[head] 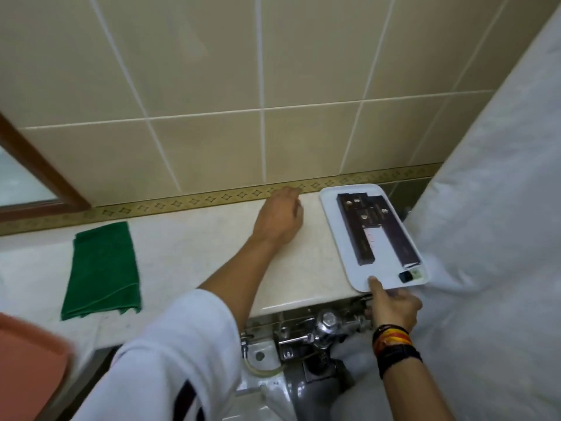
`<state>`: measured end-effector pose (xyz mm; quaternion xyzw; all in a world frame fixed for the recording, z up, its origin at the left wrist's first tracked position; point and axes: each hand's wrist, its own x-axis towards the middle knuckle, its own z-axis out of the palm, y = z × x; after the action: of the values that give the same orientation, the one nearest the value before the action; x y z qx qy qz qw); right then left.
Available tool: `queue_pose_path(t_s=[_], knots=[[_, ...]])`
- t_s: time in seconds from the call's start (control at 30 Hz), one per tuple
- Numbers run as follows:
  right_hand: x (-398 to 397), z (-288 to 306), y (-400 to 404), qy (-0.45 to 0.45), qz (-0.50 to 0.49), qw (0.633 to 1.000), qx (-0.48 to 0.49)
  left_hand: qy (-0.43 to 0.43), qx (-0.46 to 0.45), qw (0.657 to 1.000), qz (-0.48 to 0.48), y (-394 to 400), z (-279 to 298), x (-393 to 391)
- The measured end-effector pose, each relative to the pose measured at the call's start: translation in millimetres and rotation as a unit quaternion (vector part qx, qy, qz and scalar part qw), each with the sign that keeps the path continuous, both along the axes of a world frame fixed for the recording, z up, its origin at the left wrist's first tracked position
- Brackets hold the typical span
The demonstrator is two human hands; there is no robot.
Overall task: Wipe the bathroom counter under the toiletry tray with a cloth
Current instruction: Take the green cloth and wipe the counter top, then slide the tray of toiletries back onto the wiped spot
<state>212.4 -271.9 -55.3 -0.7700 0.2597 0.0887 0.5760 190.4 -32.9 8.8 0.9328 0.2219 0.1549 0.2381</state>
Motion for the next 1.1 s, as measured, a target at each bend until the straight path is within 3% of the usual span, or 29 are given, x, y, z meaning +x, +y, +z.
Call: queue_pose_path(t_s=[0.27,0.53,0.7,0.9,1.1], knots=[[29.5,-10.0,-32.0,-0.083,-0.001,0.996,-0.034,0.077,0.006,0.997,0.015,-23.4,-33.3,87.2],[42.2,4.3,-48.2,-0.101,0.019,0.991,-0.089,0.156,-0.030,0.985,0.070,-39.9,-37.2,113.8],[32.6,28.1,-33.8,-0.120,0.077,0.989,-0.051,0.101,-0.043,0.978,0.179,-11.5,-26.4,50.3],[20.4,56.7,43.1,-0.128,0.257,0.953,-0.094,0.107,-0.113,0.926,0.343,48.5,5.2,-86.8],[5.3,44.7,116.7,-0.104,0.367,0.912,-0.147,0.108,-0.181,0.888,0.408,68.9,13.6,-173.6]])
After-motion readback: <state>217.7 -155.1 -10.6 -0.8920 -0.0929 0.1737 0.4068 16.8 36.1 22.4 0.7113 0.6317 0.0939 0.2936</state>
